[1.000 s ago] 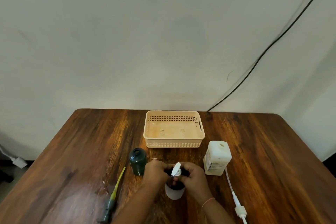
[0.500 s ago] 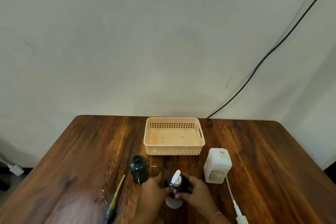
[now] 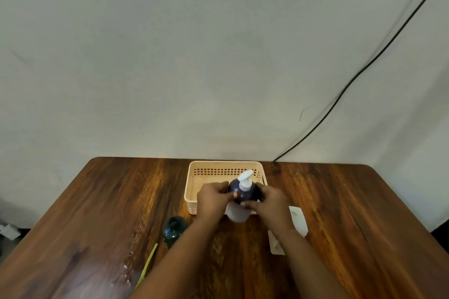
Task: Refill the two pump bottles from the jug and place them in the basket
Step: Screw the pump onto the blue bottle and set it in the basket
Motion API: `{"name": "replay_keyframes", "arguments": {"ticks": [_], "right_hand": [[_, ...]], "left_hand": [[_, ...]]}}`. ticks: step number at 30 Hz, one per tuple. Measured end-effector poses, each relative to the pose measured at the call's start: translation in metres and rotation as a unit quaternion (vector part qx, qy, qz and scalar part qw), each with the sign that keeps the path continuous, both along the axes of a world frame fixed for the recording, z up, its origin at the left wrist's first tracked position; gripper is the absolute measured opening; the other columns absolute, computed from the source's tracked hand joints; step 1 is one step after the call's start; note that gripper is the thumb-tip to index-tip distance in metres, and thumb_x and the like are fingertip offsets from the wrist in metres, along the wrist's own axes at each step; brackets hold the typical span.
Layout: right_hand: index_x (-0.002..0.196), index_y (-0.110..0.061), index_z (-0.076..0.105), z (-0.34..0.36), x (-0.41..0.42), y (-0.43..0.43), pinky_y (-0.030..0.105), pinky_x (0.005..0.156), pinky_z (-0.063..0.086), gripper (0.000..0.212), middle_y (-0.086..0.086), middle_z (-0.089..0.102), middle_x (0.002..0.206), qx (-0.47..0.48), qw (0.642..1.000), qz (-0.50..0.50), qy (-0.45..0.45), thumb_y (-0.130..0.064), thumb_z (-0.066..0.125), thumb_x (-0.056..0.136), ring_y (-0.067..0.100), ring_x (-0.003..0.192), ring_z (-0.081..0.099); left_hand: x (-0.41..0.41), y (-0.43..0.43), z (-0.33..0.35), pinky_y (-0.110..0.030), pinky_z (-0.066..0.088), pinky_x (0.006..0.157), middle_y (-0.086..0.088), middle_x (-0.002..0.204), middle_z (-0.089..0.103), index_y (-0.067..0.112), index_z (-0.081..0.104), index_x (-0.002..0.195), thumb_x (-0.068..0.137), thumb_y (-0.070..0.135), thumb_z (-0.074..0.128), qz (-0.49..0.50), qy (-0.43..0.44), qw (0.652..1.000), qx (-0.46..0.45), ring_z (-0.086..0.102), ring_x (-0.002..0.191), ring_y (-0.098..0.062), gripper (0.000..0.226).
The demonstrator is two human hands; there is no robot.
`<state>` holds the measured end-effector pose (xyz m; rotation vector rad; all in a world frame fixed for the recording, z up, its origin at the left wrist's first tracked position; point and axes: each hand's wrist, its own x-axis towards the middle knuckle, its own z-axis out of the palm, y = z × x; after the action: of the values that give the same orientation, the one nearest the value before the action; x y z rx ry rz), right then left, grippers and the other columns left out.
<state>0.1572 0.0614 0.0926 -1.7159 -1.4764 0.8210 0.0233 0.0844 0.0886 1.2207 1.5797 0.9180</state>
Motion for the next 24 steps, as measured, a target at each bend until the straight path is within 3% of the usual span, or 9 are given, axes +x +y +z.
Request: {"name": "replay_keyframes", "arguments": {"ticks": [4,8,12,15,24], "right_hand": [[0.115,-0.011,0.061,0.007,0.011,0.050,0.039,0.090,0.051,0.053,0.008,0.067,0.114,0.005,0.999,-0.022,-0.036,-0.023,0.080,0.067,0.026,0.103,0.061],[0.115,-0.011,0.061,-0.009,0.016,0.084,0.036,0.090,0.049,0.052,0.011,0.067,0.115,-0.029,0.998,-0.037,-0.042,-0.025,0.079,0.068,0.027,0.103,0.061],[0.121,-0.009,0.056,-0.037,0.011,0.102,0.036,0.095,0.045,0.054,0.013,0.063,0.122,-0.065,0.996,-0.058,-0.030,-0.022,0.076,0.073,0.029,0.110,0.057],[0.124,-0.012,0.054,-0.055,0.007,0.111,0.038,0.098,0.043,0.054,0.012,0.061,0.124,-0.087,0.994,-0.066,-0.019,-0.021,0.075,0.074,0.029,0.113,0.056],[0.119,-0.010,0.057,-0.068,0.004,0.123,0.038,0.098,0.043,0.049,0.013,0.062,0.122,-0.106,0.991,-0.084,-0.012,-0.020,0.074,0.074,0.030,0.112,0.056]], "left_hand": [[0.010,0.045,0.008,-0.029,0.046,0.093,-0.009,0.115,0.069,0.004,0.064,0.119,0.083,-0.002,0.063,-0.012,-0.064,0.998,0.017,0.060,0.107,-0.019,0.036],[0.021,0.078,-0.014,-0.029,0.042,0.092,-0.003,0.106,0.067,0.008,0.066,0.117,0.085,-0.011,0.046,-0.055,-0.082,0.995,0.002,0.057,0.109,-0.020,0.041],[0.032,0.097,-0.040,-0.029,0.041,0.096,-0.009,0.116,0.064,0.009,0.060,0.122,0.094,-0.001,0.038,-0.066,-0.079,0.994,-0.038,0.055,0.113,-0.023,0.037],[0.033,0.103,-0.054,-0.030,0.039,0.100,-0.010,0.121,0.062,0.007,0.057,0.126,0.096,-0.001,0.036,-0.072,-0.082,0.993,-0.052,0.053,0.116,-0.022,0.038],[0.031,0.109,-0.067,-0.024,0.033,0.093,-0.003,0.123,0.056,0.009,0.051,0.132,0.091,-0.011,0.034,-0.083,-0.097,0.990,-0.055,0.045,0.112,-0.013,0.049]]}}
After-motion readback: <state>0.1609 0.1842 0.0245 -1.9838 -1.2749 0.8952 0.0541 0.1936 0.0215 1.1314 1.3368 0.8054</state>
